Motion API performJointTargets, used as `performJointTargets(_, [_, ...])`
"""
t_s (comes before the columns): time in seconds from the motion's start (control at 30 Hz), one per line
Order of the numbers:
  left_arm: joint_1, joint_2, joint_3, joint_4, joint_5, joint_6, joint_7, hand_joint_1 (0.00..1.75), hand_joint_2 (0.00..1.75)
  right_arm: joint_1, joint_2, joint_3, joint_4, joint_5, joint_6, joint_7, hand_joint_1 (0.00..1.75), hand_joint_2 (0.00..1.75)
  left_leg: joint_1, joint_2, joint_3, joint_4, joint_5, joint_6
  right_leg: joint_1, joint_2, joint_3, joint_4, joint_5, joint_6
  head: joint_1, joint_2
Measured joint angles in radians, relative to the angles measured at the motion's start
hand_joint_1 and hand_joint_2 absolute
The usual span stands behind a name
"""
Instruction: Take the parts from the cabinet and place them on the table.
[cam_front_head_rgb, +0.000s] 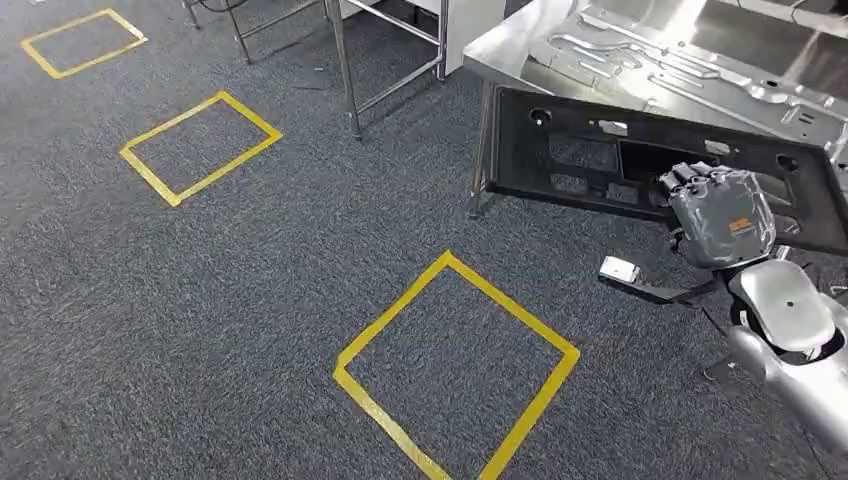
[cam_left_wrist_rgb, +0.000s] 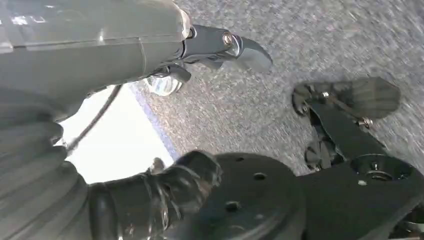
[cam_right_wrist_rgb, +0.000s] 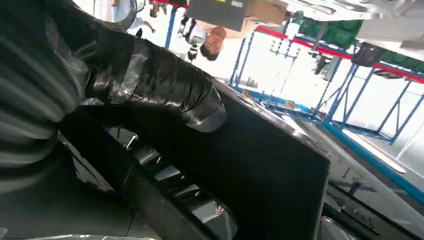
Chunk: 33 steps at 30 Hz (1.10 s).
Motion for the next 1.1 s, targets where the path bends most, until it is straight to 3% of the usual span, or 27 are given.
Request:
performJointTargets(0.07, [0.001, 0.0, 0.0, 0.0, 0.0, 0.0, 0.0, 0.0, 1.75, -0.003, 0.0, 0.0, 0.0, 0.0, 0.0, 0.0, 1.75, 1.75, -0.001, -0.019, -0.078, 0.157, -0.067, 0.001, 0.005, 0.016, -0.001, 0.0, 0.0, -0.004, 0.0, 0.0])
performJointTargets(0.1, [0.002, 0.0, 0.0, 0.0, 0.0, 0.0, 0.0, 0.0, 1.75, -0.003, 0.0, 0.0, 0.0, 0.0, 0.0, 0.0, 1.75, 1.75, -0.001, -0.021, -0.109, 0.215, -0.078, 0.003, 0.01, 0.025, -0.001, 0.0, -0.001, -0.006, 0.0, 0.0])
performJointTargets(0.13, [0.003, -0.001, 0.0, 0.0, 0.0, 0.002, 0.0, 0.0, 1.75, -0.003, 0.0, 0.0, 0.0, 0.0, 0.0, 0.0, 1.75, 1.75, -0.002, -0.021, -0.119, 0.225, -0.063, 0.008, 0.013, 0.036, 0.0, 0.0, -0.001, -0.006, 0.0, 0.0])
performJointTargets(0.17, [0.005, -0.001, 0.0, 0.0, 0.0, 0.003, 0.0, 0.0, 1.75, -0.003, 0.0, 0.0, 0.0, 0.0, 0.0, 0.0, 1.75, 1.75, -0.004, -0.022, -0.108, 0.186, -0.024, 0.017, 0.017, 0.048, 0.001, 0.0, -0.001, -0.007, 0.0, 0.0])
performJointTargets(0.2, [0.006, -0.001, 0.0, 0.0, 0.0, 0.005, 0.001, 0.0, 1.75, -0.004, 0.0, 0.0, 0.0, 0.0, 0.0, 0.0, 1.75, 1.75, -0.009, -0.029, -0.077, 0.11, 0.026, 0.029, 0.021, 0.06, 0.003, 0.0, -0.001, -0.007, 0.0, 0.0])
performJointTargets(0.23, [0.006, 0.0, 0.0, 0.0, 0.0, 0.007, 0.001, 0.0, 1.75, -0.004, 0.0, 0.0, 0.0, 0.0, 0.0, 0.0, 1.75, 1.75, -0.014, -0.049, -0.041, 0.022, 0.075, 0.044, 0.022, 0.071, 0.004, 0.0, -0.001, -0.007, 0.0, 0.0])
performJointTargets(0.27, [0.008, 0.007, 0.0, 0.0, 0.0, 0.008, 0.001, 0.0, 1.75, -0.004, 0.001, 0.0, 0.0, 0.0, 0.0, 0.0, 1.75, 1.75, -0.019, -0.097, -0.015, -0.052, 0.1, 0.063, 0.017, 0.078, 0.003, 0.0, -0.001, -0.007, 0.0, 0.0])
performJointTargets(0.3, [0.01, 0.01, 0.0, 0.0, -0.001, 0.008, 0.0, 0.0, 1.75, -0.006, 0.004, 0.0, 0.001, 0.0, 0.0, 0.0, 1.75, 1.75, -0.014, -0.123, -0.002, -0.067, 0.095, 0.074, 0.02, 0.088, 0.0, 0.0, 0.001, -0.004, 0.0, 0.0])
performJointTargets(0.4, [0.003, -0.004, -0.003, 0.0, -0.021, 0.011, 0.004, 0.0, 1.75, 0.02, -0.001, -0.006, -0.003, -0.002, 0.0, 0.016, 1.75, 1.75, -0.024, -0.097, 0.01, -0.089, 0.096, 0.073, 0.001, 0.118, -0.005, -0.013, 0.012, 0.016, -0.002, 0.0])
performJointTargets(0.43, [0.002, -0.016, -0.008, 0.0, -0.027, 0.025, 0.01, 0.0, 1.75, 0.048, -0.008, -0.02, -0.011, -0.003, -0.002, 0.023, 1.75, 1.75, -0.018, -0.085, 0.021, -0.118, 0.108, 0.074, 0.011, 0.121, -0.002, -0.021, 0.015, 0.023, 0.0, 0.0])
performJointTargets(0.47, [0.002, -0.032, -0.013, -0.001, -0.034, 0.049, 0.012, 0.0, 1.75, 0.081, -0.009, -0.045, -0.022, -0.004, -0.002, 0.026, 1.75, 1.75, -0.015, -0.072, 0.032, -0.138, 0.119, 0.068, 0.008, 0.075, -0.003, -0.008, 0.005, 0.022, 0.0, 0.0])
performJointTargets(0.5, [0.006, -0.048, -0.016, 0.001, -0.038, 0.055, 0.012, 0.0, 1.75, 0.088, -0.008, -0.068, -0.031, -0.004, -0.001, 0.026, 1.75, 1.75, -0.014, -0.062, 0.037, -0.149, 0.122, 0.073, 0.01, 0.034, -0.022, 0.029, -0.027, 0.026, 0.001, 0.0])
performJointTargets(0.57, [0.008, -0.07, -0.024, 0.004, -0.042, 0.053, 0.012, 0.0, 1.75, 0.092, -0.002, -0.085, -0.045, -0.006, 0.004, 0.027, 1.75, 1.75, -0.014, -0.034, 0.036, -0.147, 0.12, 0.071, 0.008, 0.011, -0.089, 0.162, -0.096, 0.037, 0.001, 0.0])
performJointTargets(0.6, [0.008, -0.076, -0.027, 0.005, -0.042, 0.051, 0.011, 0.0, 1.75, 0.094, -0.001, -0.085, -0.05, -0.008, 0.011, 0.028, 1.75, 1.75, -0.014, -0.021, 0.036, -0.146, 0.117, 0.07, 0.006, 0.009, -0.116, 0.22, -0.114, 0.042, 0.002, 0.0])
performJointTargets(0.63, [0.008, -0.08, -0.028, 0.005, -0.042, 0.05, 0.01, 0.0, 1.75, 0.099, 0.0, -0.085, -0.052, -0.008, 0.016, 0.028, 1.75, 1.75, -0.013, -0.008, 0.036, -0.143, 0.114, 0.067, 0.002, 0.007, -0.125, 0.239, -0.109, 0.047, 0.002, 0.0])
performJointTargets(0.67, [0.008, -0.08, -0.029, 0.005, -0.042, 0.046, 0.01, 0.0, 1.75, 0.101, 0.001, -0.085, -0.053, -0.008, 0.018, 0.028, 1.75, 1.75, -0.011, 0.005, 0.036, -0.138, 0.11, 0.064, -0.001, 0.003, -0.111, 0.214, -0.083, 0.052, 0.001, 0.0])
performJointTargets(0.7, [0.007, -0.08, -0.029, 0.005, -0.042, 0.045, 0.01, 0.0, 1.75, 0.101, 0.001, -0.085, -0.053, -0.009, 0.018, 0.028, 1.75, 1.75, -0.01, 0.016, 0.036, -0.131, 0.104, 0.061, -0.006, -0.005, -0.075, 0.148, -0.043, 0.058, 0.001, 0.0])
performJointTargets(0.73, [0.007, -0.082, -0.029, 0.005, -0.04, 0.042, 0.01, 0.0, 1.75, 0.1, 0.001, -0.085, -0.056, -0.009, 0.018, 0.029, 1.75, 1.75, -0.008, 0.028, 0.036, -0.12, 0.094, 0.055, -0.01, -0.022, -0.016, 0.045, 0.004, 0.064, 0.001, 0.0])
performJointTargets(0.77, [0.006, -0.083, -0.029, 0.005, -0.037, 0.041, 0.01, 0.0, 1.75, 0.1, 0.001, -0.085, -0.058, -0.009, 0.018, 0.029, 1.75, 1.75, -0.009, 0.037, 0.036, -0.108, 0.085, 0.047, -0.009, -0.05, 0.015, -0.021, 0.003, 0.066, 0.001, 0.0])
performJointTargets(0.8, [0.005, -0.083, -0.029, 0.005, -0.033, 0.042, 0.013, 0.0, 1.75, 0.1, 0.003, -0.084, -0.059, -0.009, 0.019, 0.031, 1.75, 1.75, -0.015, 0.041, 0.035, -0.102, 0.079, 0.039, 0.002, -0.053, 0.013, -0.008, 0.004, 0.058, 0.002, 0.0])
performJointTargets(0.83, [0.005, -0.082, -0.029, 0.004, -0.031, 0.044, 0.018, 0.0, 1.75, 0.101, 0.001, -0.084, -0.061, -0.009, 0.02, 0.032, 1.75, 1.75, -0.015, 0.046, 0.036, -0.098, 0.074, 0.032, 0.003, -0.041, 0.012, -0.006, 0.003, 0.041, 0.0, 0.0])
performJointTargets(0.93, [-0.002, -0.085, -0.029, 0.004, -0.024, 0.063, 0.021, 0.0, 1.75, 0.064, 0.003, -0.069, -0.052, -0.011, 0.024, 0.019, 1.75, 1.75, -0.018, 0.072, 0.043, -0.103, 0.065, 0.018, 0.003, -0.015, 0.005, -0.007, -0.001, 0.021, 0.001, 0.0])
performJointTargets(0.97, [-0.007, -0.086, -0.029, 0.004, -0.024, 0.064, 0.023, 0.0, 1.75, 0.048, 0.005, -0.059, -0.048, -0.003, 0.022, 0.016, 1.75, 1.75, -0.01, 0.043, 0.038, -0.087, 0.057, 0.008, -0.005, -0.007, 0.008, -0.012, 0.003, 0.013, 0.0, 0.0])
performJointTargets(1.0, [-0.01, -0.086, -0.029, 0.004, -0.021, 0.064, 0.023, 0.0, 1.75, 0.028, 0.005, -0.047, -0.045, 0.01, 0.017, 0.014, 1.75, 1.75, -0.01, 0.001, 0.02, -0.048, 0.032, 0.004, -0.005, -0.004, 0.009, -0.013, 0.002, 0.008, 0.0, 0.0])
performJointTargets(1.03, [-0.012, -0.087, -0.029, 0.004, -0.021, 0.063, 0.023, 0.0, 1.75, 0.014, 0.005, -0.036, -0.042, 0.017, 0.01, 0.011, 1.75, 1.75, -0.01, -0.02, -0.017, 0.022, -0.007, 0.003, -0.003, -0.001, 0.008, -0.013, 0.002, -0.001, 0.0, 0.0])
performJointTargets(1.07, [-0.013, -0.088, -0.029, 0.004, -0.02, 0.063, 0.023, 0.0, 1.75, 0.009, 0.005, -0.024, -0.04, 0.021, 0.0, 0.007, 1.75, 1.75, -0.01, -0.026, -0.062, 0.11, -0.045, 0.003, 0.0, 0.005, 0.009, -0.012, 0.0, -0.004, -0.001, 0.0])
performJointTargets(1.1, [-0.013, -0.088, -0.029, 0.004, -0.02, 0.063, 0.022, 0.0, 1.75, 0.009, 0.004, -0.019, -0.039, 0.02, -0.003, 0.003, 1.75, 1.75, -0.01, -0.026, -0.085, 0.151, -0.058, 0.004, 0.003, 0.008, 0.009, -0.012, -0.001, -0.005, 0.0, 0.0])
